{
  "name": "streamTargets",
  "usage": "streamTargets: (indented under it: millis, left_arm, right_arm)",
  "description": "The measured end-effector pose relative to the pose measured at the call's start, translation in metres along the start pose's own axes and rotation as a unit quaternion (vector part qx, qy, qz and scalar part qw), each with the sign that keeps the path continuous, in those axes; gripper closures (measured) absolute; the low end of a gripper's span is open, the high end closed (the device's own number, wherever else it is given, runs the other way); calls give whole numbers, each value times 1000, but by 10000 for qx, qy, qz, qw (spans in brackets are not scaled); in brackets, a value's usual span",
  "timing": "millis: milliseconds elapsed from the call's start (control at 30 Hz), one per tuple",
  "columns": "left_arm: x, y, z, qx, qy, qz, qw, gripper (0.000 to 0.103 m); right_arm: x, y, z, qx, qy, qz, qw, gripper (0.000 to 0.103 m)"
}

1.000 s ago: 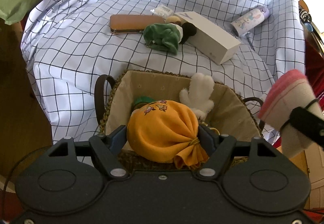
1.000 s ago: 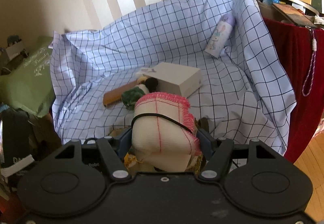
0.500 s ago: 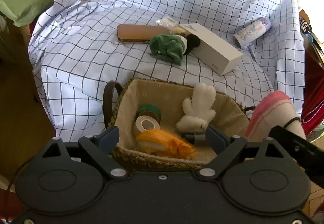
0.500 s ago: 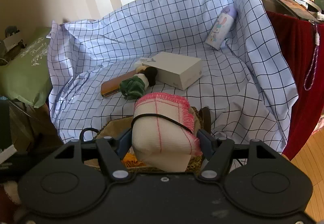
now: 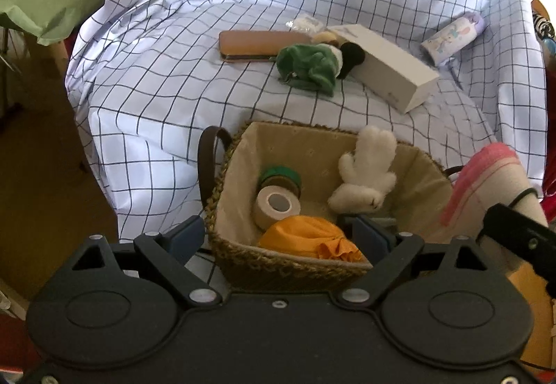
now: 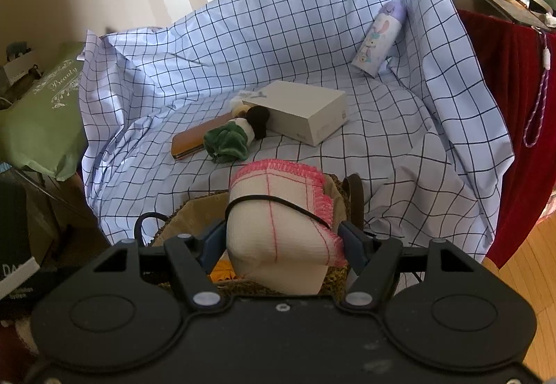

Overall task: Organize soft objects
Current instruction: 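Open the left gripper to drop the pouch while the right drops the towel bundle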

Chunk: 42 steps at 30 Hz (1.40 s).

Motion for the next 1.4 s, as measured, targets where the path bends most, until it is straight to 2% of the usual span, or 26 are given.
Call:
streamTargets:
  millis: [267, 833, 1400]
  left_arm:
    - [5, 9, 13, 28, 390, -168, 9991, 14]
    - [4, 7, 10, -27, 310, -87, 9995, 14]
    - [4, 5, 7, -56, 236, -38, 9997, 14]
  right_arm:
    - [1, -2, 4, 2, 72, 53, 10000, 33]
    - [2, -4, 7, -71, 131, 121, 9998, 27]
    - [3, -4, 6, -40, 163, 155, 9997, 25]
Point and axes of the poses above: each gripper's, at about its wrist camera, not at the fingertips, and z roughly the way its jaws point, y to its left, x to its underside, the point moved 2 cm from there along z, roughly the way its jaws point, and after that the axes turned 11 degrees about -x, right-handed, at the moved point
